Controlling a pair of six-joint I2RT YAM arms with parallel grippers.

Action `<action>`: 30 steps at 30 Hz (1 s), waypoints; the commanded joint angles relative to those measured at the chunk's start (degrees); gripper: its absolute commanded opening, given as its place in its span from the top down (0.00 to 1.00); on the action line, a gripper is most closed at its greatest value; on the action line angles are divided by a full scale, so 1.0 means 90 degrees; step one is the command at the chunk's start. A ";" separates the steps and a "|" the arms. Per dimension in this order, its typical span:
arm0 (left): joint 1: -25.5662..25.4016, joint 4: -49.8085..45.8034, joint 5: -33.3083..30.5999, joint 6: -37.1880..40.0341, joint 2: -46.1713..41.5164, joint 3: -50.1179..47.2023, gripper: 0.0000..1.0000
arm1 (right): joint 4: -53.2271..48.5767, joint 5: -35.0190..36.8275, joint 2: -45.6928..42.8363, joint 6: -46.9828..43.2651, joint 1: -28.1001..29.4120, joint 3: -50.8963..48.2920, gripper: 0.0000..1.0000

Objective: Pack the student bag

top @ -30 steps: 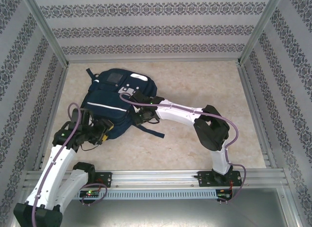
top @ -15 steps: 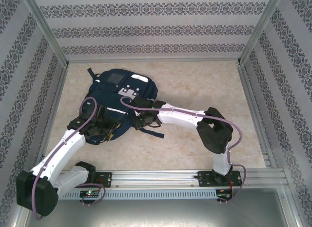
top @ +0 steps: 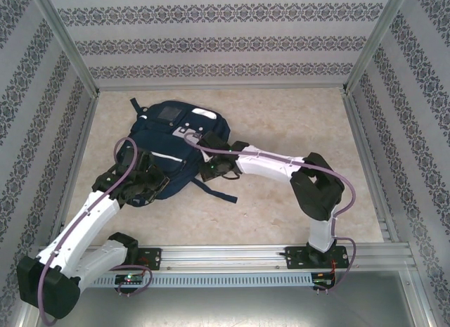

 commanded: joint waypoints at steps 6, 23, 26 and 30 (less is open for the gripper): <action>0.0044 -0.0346 -0.0227 0.0309 0.0050 0.0177 1.00 | -0.0250 0.1210 -0.0150 -0.0370 -0.1351 0.0187 1.00; -0.0967 0.1930 -0.0330 -0.1013 0.1933 0.1092 1.00 | -0.0580 0.1212 -0.0583 -0.0604 -0.2009 0.0564 0.57; -0.1175 0.1942 -0.0385 -0.0911 0.2387 0.1549 0.92 | -0.0573 0.1270 -0.1035 -0.0546 -0.2066 0.0310 0.53; -0.1366 0.1688 -0.0153 -0.0439 0.2978 0.2234 0.40 | -0.0520 0.1506 -0.1736 -0.0432 -0.2124 -0.0190 0.44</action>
